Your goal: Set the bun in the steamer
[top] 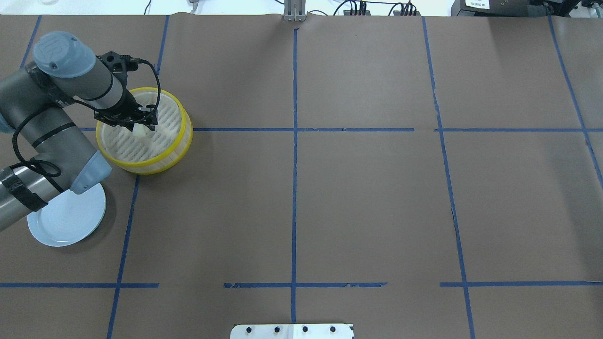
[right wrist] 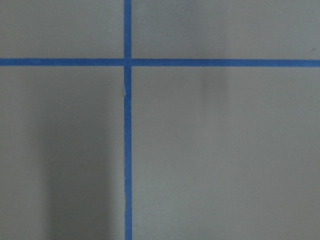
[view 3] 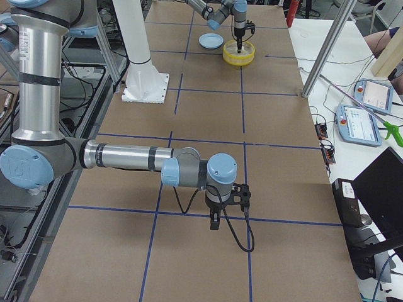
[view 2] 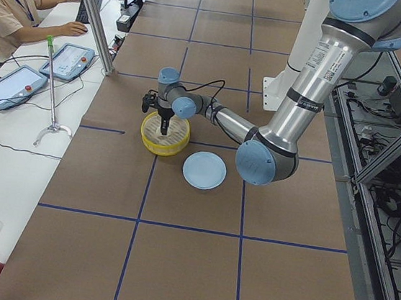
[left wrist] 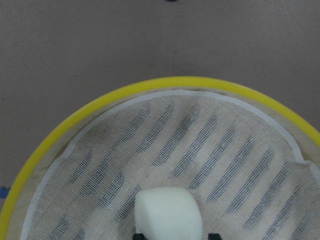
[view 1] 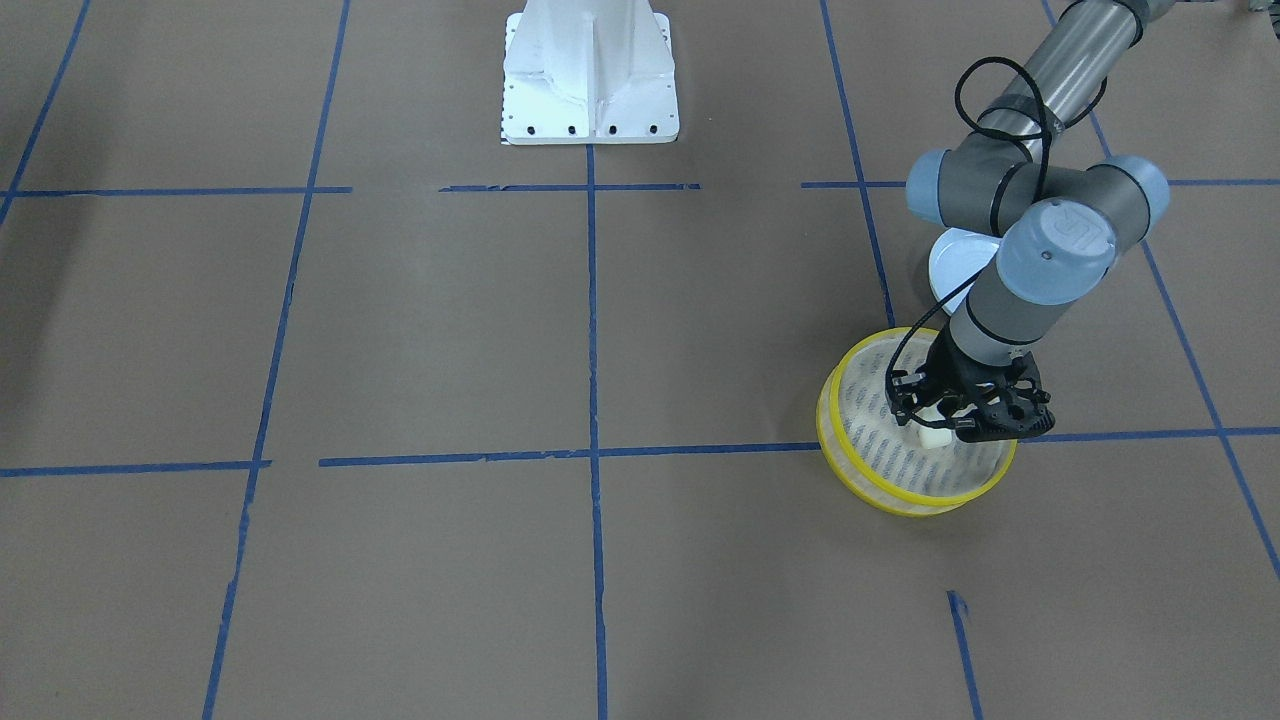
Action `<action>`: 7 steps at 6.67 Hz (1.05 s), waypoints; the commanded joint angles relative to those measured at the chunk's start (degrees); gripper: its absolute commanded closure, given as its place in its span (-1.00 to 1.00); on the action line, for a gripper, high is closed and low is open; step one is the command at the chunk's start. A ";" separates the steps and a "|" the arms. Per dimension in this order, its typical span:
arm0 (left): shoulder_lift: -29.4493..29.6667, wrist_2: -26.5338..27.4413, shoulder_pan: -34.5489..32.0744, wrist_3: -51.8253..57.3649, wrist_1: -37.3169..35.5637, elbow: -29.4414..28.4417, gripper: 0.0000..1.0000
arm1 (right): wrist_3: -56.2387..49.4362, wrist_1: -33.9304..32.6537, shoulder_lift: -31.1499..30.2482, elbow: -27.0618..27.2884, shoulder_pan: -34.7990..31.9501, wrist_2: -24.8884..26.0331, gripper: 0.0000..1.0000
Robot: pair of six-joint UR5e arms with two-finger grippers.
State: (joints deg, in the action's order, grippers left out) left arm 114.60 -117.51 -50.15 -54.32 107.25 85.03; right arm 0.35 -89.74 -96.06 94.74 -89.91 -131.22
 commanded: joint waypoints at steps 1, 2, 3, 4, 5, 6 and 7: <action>-0.33 0.18 -0.04 0.00 -0.11 0.39 -0.77 | 0.00 0.00 0.00 0.00 0.00 0.00 -1.00; -0.42 1.40 -0.82 0.00 -0.55 1.61 -0.97 | 0.00 0.00 0.00 0.00 0.00 0.00 -1.00; -0.69 0.89 -3.88 0.96 -2.99 4.41 -0.98 | 0.00 0.00 0.00 0.00 0.00 0.00 -1.00; -1.04 0.36 -7.74 8.36 -9.19 7.22 -0.98 | 0.00 0.00 0.00 0.00 0.00 0.00 -1.00; -2.26 -2.08 -13.34 18.62 -11.25 8.56 -0.98 | 0.00 0.00 0.00 0.00 0.00 0.00 -1.00; -6.27 -8.37 -19.66 24.20 -10.49 8.74 -0.97 | 0.00 0.00 0.00 0.00 0.00 0.00 -1.00; -10.06 -10.18 -25.03 31.66 -10.92 10.05 -0.98 | 0.00 0.00 0.00 0.00 0.00 0.00 -1.00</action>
State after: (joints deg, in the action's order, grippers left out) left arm 108.68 -124.18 -68.61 -31.08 96.83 93.83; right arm 0.35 -89.74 -96.06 94.75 -89.91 -131.22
